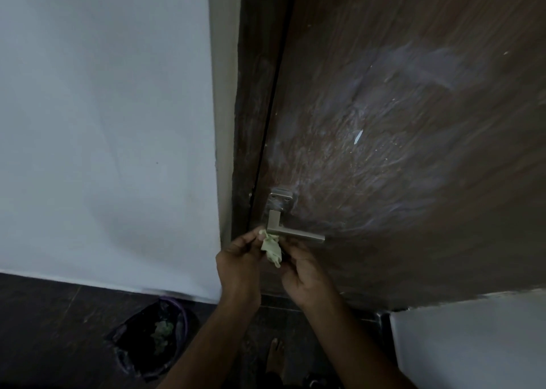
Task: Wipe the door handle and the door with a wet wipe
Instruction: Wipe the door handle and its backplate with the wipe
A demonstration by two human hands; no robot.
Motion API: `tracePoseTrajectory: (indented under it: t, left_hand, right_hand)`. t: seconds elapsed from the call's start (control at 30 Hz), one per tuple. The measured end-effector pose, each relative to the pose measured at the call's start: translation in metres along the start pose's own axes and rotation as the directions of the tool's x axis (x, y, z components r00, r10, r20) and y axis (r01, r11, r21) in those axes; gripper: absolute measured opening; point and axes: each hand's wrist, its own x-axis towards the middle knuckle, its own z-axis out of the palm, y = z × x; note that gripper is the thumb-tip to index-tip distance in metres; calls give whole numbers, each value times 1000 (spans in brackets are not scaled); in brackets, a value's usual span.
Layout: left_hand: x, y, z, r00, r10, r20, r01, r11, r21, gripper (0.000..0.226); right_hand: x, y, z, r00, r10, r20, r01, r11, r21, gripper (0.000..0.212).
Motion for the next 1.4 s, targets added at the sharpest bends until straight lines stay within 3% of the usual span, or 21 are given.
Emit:
tracePoseTrajectory:
  t: [0.2,0.33,0.43,0.6,0.77,0.93,1.07,1.13,1.23,1.4]
  left_hand:
    - [-2,-12,14,955,-266,128,285,945,-160,28]
    - [-7,-22,32,921,-344,184,377,905,-196,33]
    - [-12,-26,40,933,-332,136,353,919,-175,26]
    - [-13,-20,23,972,-230,49,235,953,-189,24]
    - [-19,-25,43,952,-297,80,304,946,-110,31]
    - [-25,-40,62,914,-370,167,393,909,-137,23]
    - [-22,-43,57,906,-359,225,401,897,-185,27]
    - [-21,-44,55,908,-356,221,401,892,-209,27]
    - [-21,-46,53,924,-343,168,372,907,-196,23]
    - [-25,-47,46,970,-177,165,198,973,-121,19]
  right_hand:
    - [-8,-12,-21,991,-79,-109,77,997,-24,20]
    - [-15,-23,-36,985,-115,-132,119,993,21,19]
    - [-17,-24,-39,976,-132,-175,142,989,45,18]
    - [-18,-12,-26,988,-85,-132,87,996,16,17]
    - [-19,-25,-44,976,-144,-166,151,988,30,19]
    - [-28,-40,-62,919,-356,-168,334,931,-149,22]
    - [-34,-40,-51,803,-581,-132,481,763,-432,24]
    - [-36,-36,-47,785,-605,-129,483,730,-483,27]
    - [-34,-32,-44,792,-582,-184,453,763,-462,25]
    - [-32,-30,-41,768,-607,-205,451,739,-501,23]
